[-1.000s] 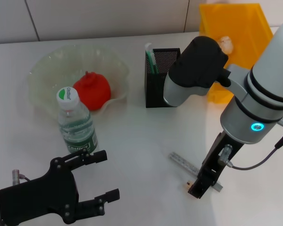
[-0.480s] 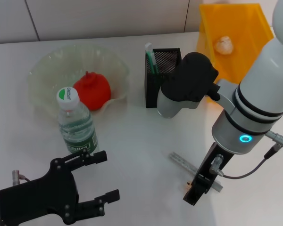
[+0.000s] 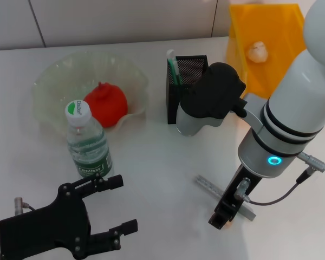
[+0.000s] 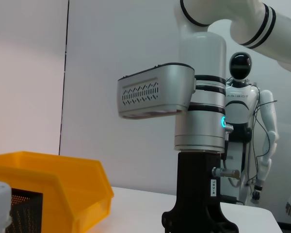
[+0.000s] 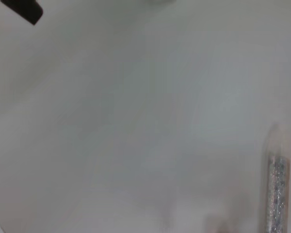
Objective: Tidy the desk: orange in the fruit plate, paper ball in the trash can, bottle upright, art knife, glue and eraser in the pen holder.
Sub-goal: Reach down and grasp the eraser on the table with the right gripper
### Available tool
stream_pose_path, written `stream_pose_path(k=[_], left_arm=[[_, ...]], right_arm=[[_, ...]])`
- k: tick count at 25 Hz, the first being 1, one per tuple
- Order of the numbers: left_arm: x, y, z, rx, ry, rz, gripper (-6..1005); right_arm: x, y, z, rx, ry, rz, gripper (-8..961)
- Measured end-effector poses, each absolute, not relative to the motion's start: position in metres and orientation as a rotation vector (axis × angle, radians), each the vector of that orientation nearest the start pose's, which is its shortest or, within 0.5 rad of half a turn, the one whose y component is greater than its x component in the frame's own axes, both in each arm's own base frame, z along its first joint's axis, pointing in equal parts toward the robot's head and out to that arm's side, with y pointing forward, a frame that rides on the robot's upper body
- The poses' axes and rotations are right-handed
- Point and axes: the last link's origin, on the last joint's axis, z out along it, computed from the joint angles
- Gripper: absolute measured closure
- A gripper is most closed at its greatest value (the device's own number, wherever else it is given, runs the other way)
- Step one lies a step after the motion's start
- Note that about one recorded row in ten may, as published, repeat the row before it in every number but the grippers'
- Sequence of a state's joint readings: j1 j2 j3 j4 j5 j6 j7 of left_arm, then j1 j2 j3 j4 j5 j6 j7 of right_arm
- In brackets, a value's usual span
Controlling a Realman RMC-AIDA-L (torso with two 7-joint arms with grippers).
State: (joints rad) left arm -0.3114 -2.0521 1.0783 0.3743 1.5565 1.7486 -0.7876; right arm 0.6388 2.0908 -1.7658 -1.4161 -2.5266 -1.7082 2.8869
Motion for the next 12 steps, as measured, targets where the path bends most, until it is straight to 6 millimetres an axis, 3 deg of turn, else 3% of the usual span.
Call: stream_pose_path(k=[2,12], left_arm=[[-0.2806,0.2249,-0.0386,-2.738,-0.232,-1.093,195],[-0.2802,0.2258,-0.0384,-2.739,-0.228,-1.093,195]], right_arm=[[0.1443,0.2948,-0.0585,-2.695,0.971,-0.843,365],[0.1468,0.2936,-0.0646,-2.695,0.961,-0.868,441]])
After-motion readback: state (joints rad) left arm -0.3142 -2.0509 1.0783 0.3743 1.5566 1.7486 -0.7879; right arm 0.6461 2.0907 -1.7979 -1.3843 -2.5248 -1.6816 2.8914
